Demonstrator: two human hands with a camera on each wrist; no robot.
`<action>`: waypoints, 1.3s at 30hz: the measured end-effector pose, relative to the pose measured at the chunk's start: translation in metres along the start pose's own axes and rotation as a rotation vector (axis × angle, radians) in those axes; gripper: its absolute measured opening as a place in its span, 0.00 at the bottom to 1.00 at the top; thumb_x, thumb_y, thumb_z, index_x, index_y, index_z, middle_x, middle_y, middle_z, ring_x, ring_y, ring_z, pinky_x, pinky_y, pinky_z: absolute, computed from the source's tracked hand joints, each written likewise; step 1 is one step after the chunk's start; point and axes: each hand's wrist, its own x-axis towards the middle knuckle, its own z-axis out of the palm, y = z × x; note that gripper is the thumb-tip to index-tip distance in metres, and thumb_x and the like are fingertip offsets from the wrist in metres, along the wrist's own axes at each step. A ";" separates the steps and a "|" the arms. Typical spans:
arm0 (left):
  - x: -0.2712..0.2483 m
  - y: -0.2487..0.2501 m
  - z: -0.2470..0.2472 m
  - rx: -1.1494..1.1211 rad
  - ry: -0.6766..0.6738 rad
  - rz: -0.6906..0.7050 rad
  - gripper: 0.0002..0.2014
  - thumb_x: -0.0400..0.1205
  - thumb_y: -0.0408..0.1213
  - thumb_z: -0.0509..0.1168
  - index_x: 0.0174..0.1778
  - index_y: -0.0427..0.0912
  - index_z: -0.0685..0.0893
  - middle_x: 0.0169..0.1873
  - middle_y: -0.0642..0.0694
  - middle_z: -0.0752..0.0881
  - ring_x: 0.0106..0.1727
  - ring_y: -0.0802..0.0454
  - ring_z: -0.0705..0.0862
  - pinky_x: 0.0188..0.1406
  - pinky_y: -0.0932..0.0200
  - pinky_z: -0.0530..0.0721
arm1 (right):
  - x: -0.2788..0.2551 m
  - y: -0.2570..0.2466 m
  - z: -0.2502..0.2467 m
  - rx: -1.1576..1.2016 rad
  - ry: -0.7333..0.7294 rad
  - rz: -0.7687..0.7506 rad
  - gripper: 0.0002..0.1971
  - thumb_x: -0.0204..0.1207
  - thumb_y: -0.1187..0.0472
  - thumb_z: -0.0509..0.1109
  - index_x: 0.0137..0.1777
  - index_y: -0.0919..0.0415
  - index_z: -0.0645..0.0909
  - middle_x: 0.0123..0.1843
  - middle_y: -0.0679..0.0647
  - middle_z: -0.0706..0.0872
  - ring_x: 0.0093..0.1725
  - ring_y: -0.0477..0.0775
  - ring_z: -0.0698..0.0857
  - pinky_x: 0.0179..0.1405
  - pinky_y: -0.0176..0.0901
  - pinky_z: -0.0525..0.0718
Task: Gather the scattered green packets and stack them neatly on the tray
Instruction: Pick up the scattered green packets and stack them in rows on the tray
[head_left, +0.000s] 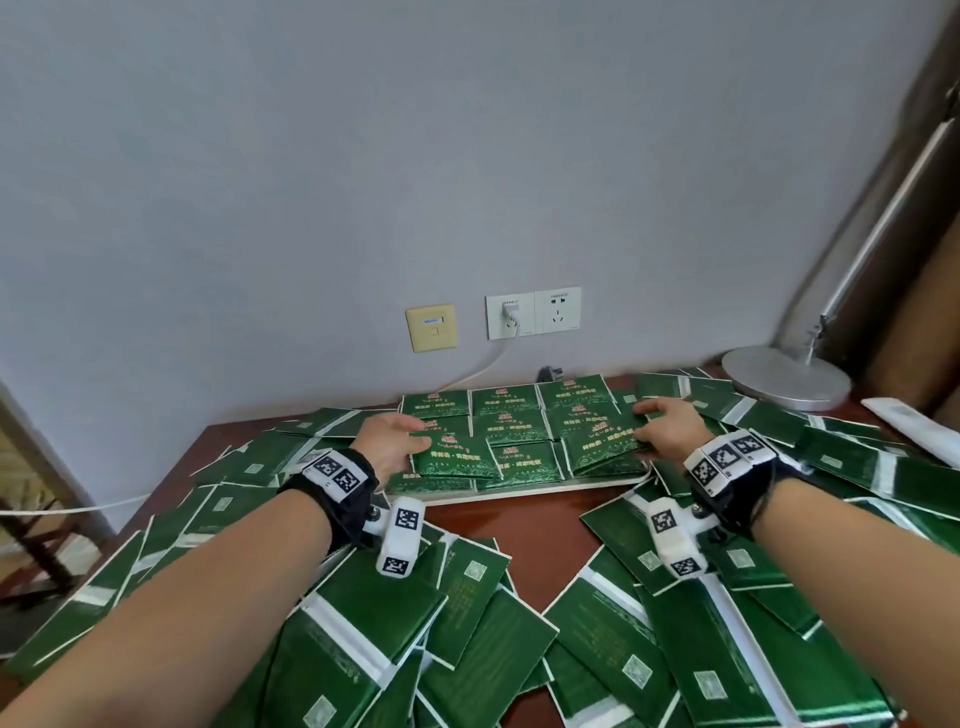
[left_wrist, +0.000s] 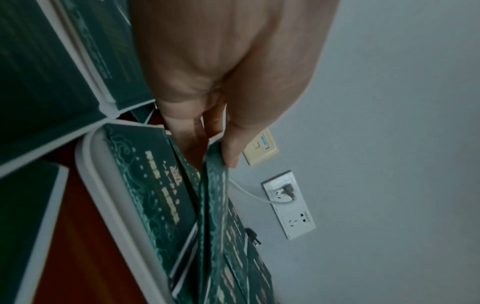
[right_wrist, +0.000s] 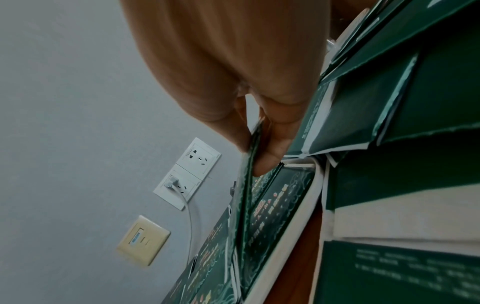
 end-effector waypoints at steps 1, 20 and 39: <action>0.004 -0.002 -0.003 0.041 0.013 0.002 0.10 0.76 0.24 0.74 0.49 0.40 0.86 0.48 0.39 0.85 0.31 0.48 0.77 0.31 0.53 0.79 | 0.004 0.001 0.002 -0.011 -0.004 0.008 0.18 0.75 0.82 0.66 0.60 0.65 0.80 0.60 0.66 0.81 0.45 0.64 0.86 0.24 0.44 0.88; -0.007 -0.001 0.031 1.042 -0.187 0.091 0.22 0.76 0.51 0.73 0.67 0.59 0.81 0.73 0.40 0.70 0.74 0.34 0.67 0.73 0.46 0.71 | -0.009 -0.006 0.029 -0.995 -0.301 -0.287 0.24 0.74 0.59 0.71 0.71 0.49 0.80 0.73 0.53 0.80 0.66 0.55 0.82 0.66 0.48 0.81; -0.012 0.011 0.035 1.278 -0.216 0.096 0.27 0.83 0.51 0.64 0.80 0.54 0.71 0.77 0.37 0.68 0.78 0.36 0.65 0.77 0.47 0.66 | -0.014 -0.003 0.031 -1.047 -0.353 -0.258 0.26 0.76 0.58 0.72 0.75 0.47 0.77 0.77 0.54 0.76 0.68 0.56 0.80 0.66 0.43 0.79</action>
